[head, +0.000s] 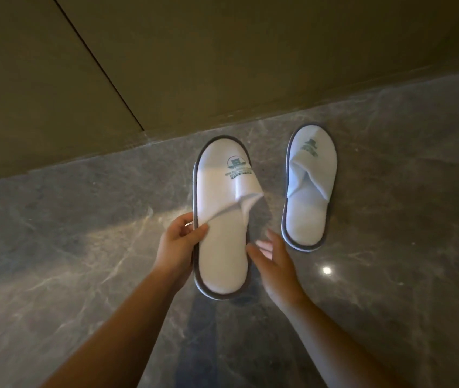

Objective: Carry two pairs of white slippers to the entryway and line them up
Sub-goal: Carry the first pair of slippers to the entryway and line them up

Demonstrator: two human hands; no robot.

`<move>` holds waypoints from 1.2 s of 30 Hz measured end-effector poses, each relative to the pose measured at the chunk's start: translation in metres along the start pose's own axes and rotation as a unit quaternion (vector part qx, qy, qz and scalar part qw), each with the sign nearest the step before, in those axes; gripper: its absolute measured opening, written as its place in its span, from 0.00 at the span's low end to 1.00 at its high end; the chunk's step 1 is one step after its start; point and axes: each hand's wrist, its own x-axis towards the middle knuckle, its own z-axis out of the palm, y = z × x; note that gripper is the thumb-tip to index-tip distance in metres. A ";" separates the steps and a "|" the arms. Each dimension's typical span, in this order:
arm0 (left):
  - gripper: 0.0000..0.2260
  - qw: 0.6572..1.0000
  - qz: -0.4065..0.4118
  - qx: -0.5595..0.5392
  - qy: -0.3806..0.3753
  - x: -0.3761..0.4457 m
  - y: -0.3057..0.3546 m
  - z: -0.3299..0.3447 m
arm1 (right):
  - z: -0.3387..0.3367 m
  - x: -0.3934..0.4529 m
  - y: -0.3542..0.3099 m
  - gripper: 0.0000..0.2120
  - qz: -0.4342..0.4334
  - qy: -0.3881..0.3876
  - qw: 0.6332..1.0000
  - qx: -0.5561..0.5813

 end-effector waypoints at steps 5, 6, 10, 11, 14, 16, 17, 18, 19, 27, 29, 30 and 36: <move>0.09 0.998 0.023 0.051 0.005 0.002 0.017 -0.013 | 0.031 -0.008 -0.028 0.13 0.020 -0.020 0.997 0.071; 0.12 0.996 0.024 0.083 0.012 0.006 0.019 -0.019 | 0.036 -0.006 -0.032 0.13 0.010 -0.020 0.998 0.056; 0.28 0.968 0.009 0.251 -0.003 0.018 0.005 -0.055 | 0.059 0.009 -0.031 0.14 -0.030 -0.007 0.999 -0.031; 0.32 0.949 0.014 0.314 -0.012 0.019 -0.003 -0.066 | 0.066 0.012 -0.025 0.15 -0.029 -0.005 0.999 -0.046; 0.38 0.878 0.034 0.478 -0.009 0.020 -0.031 -0.100 | 0.085 0.020 0.000 0.15 -0.027 0.003 0.995 -0.093; 0.40 0.840 0.038 0.541 0.004 0.020 -0.047 -0.120 | 0.093 0.028 0.012 0.15 -0.034 0.013 0.991 -0.133; 0.41 0.828 0.039 0.559 0.010 0.020 -0.052 -0.127 | 0.095 0.031 0.015 0.17 -0.046 0.017 0.986 -0.159; 0.41 0.817 0.040 0.574 0.015 0.020 -0.057 -0.133 | 0.096 0.033 0.018 0.19 -0.062 0.020 0.979 -0.195; 0.41 0.806 0.042 0.591 0.017 0.020 -0.060 -0.137 | 0.096 0.034 0.020 0.23 -0.083 0.023 0.967 -0.241; 0.42 0.739 0.061 0.671 0.028 0.020 -0.074 -0.145 | 0.096 0.016 0.050 0.46 -0.167 -0.110 0.823 -0.532; 0.41 0.739 0.064 0.671 0.022 0.020 -0.074 -0.147 | 0.103 0.018 0.050 0.43 -0.190 -0.104 0.817 -0.534; 0.41 0.741 0.065 0.668 0.021 0.020 -0.074 -0.148 | 0.106 0.018 0.049 0.42 -0.205 -0.103 0.814 -0.534; 0.41 0.745 0.077 0.663 0.023 0.018 -0.076 -0.149 | 0.117 0.025 0.045 0.36 -0.237 -0.118 0.812 -0.520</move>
